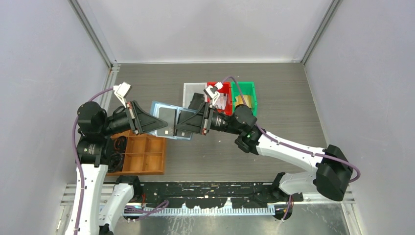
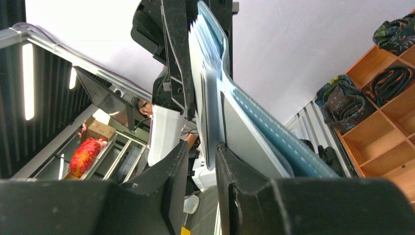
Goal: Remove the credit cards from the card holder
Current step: Remove the credit card from the card holder.
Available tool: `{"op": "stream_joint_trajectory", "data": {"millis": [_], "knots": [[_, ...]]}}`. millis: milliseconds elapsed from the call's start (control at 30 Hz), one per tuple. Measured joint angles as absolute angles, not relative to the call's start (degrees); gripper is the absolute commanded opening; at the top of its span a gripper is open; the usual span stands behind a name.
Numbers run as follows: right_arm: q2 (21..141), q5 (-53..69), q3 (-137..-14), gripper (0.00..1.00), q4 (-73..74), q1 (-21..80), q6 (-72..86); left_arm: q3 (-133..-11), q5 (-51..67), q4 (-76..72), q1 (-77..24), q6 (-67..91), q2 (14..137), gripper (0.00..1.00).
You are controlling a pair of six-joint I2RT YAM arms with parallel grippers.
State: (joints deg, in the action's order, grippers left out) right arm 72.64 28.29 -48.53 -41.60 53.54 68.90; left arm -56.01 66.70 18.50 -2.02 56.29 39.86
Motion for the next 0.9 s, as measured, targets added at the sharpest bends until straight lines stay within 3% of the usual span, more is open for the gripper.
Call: {"op": "stream_joint_trajectory", "data": {"millis": [267,533,700,800,900], "knots": [[74.02,28.23,-51.55,0.33,-41.08,53.15,68.95,-56.12,67.16,18.74,-1.85,56.27,39.27,0.00],[74.85,28.71,-51.86,0.26,-41.54,53.01,69.38,-56.25,66.87,18.85,-1.74,56.14,39.03,0.03],[75.02,28.80,-52.58,0.30,-40.16,53.01,68.95,-56.25,66.43,18.90,-1.63,56.07,38.98,0.05],[75.00,28.47,-53.15,0.23,-38.83,53.01,68.34,-56.25,66.04,18.90,-1.52,56.01,38.98,0.06],[75.00,28.14,-53.23,0.05,-37.91,53.01,67.75,-56.25,66.02,18.92,-1.48,55.77,38.98,0.09]]}}
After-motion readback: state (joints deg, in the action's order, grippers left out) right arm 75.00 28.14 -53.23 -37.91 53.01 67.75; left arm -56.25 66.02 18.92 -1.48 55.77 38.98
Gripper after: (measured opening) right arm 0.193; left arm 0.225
